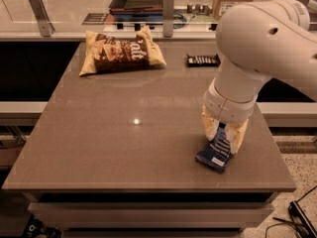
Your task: Move rxbar blueberry near brown chip bag
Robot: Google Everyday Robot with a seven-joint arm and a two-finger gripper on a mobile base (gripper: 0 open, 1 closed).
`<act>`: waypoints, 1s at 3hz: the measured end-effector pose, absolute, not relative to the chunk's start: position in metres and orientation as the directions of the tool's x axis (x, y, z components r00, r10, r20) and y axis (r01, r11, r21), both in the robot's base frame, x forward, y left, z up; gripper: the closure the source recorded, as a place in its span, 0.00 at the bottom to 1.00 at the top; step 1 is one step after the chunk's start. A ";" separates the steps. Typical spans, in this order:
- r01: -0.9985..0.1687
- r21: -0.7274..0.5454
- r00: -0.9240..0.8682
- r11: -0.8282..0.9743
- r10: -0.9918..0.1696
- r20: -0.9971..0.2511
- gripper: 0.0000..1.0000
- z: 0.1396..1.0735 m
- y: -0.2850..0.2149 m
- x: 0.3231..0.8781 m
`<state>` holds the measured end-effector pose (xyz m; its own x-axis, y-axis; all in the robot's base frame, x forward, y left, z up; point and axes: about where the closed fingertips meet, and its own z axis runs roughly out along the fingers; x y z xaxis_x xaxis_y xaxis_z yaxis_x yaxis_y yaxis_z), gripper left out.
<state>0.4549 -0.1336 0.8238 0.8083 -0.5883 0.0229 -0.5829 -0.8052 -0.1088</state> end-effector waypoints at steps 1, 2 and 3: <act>-0.583 -0.109 0.808 -0.805 -0.588 0.023 1.00 0.825 -0.134 0.455; -0.583 -0.109 0.808 -0.805 -0.588 0.023 1.00 0.825 -0.134 0.455; -0.587 -0.117 0.804 -0.801 -0.594 0.035 1.00 0.835 -0.137 0.463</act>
Offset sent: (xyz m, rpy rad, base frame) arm 0.0000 0.0000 0.0010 0.0000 0.0000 0.0000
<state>0.4633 -0.1366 0.8348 0.8038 -0.5939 0.0346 -0.5870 -0.8011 -0.1168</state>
